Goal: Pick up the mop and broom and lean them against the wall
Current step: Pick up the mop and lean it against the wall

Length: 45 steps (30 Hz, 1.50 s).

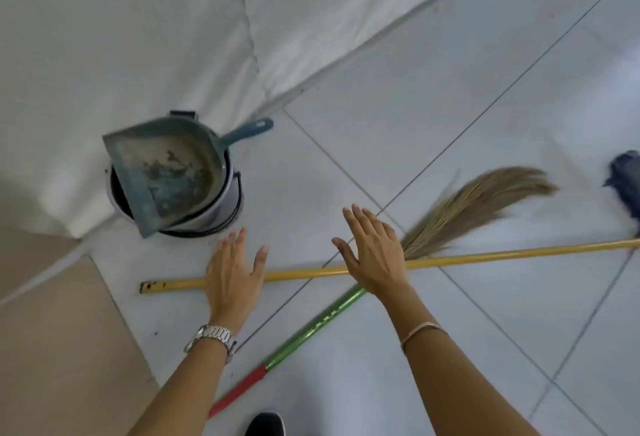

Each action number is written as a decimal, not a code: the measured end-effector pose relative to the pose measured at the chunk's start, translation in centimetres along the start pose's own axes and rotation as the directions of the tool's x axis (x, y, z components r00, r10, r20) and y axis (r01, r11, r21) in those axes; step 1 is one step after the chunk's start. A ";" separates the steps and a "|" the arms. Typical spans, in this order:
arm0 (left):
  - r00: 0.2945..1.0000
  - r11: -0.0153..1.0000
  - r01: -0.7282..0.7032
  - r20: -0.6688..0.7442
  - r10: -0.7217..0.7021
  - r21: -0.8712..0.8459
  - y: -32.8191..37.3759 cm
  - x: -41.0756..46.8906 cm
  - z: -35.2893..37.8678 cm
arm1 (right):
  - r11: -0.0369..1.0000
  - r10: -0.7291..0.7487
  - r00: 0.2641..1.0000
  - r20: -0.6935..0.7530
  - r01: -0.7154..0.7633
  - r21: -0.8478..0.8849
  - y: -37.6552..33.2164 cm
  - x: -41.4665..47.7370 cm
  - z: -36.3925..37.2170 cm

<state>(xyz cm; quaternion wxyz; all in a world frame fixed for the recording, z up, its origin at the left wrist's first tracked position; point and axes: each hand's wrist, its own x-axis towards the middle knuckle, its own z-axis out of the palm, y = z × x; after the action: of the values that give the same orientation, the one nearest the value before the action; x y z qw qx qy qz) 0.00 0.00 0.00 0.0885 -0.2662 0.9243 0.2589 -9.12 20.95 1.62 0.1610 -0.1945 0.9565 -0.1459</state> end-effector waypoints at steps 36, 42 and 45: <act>0.833 -0.104 -0.081 -0.010 -0.553 -0.991 15.5 -2.4 -18.7 | 0.969 -0.076 0.911 0.405 -0.029 0.245 -7.1 2.2 -21.0; 0.894 0.061 -0.344 -0.346 -0.284 -0.937 27.4 -4.8 -39.4 | 0.895 -0.141 0.981 0.134 0.069 0.441 -13.4 -1.0 -41.7; 0.884 0.089 -0.435 -0.444 -0.144 -0.896 33.1 -7.3 -48.9 | 0.845 -0.171 0.985 0.030 0.131 0.518 -16.6 -3.9 -50.9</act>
<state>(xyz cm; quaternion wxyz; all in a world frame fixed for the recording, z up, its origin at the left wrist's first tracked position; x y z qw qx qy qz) -12.96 1.51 58.07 -0.3425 -0.2078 0.5259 0.7503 -18.92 18.96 54.36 0.2310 -0.2244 0.8578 -0.4006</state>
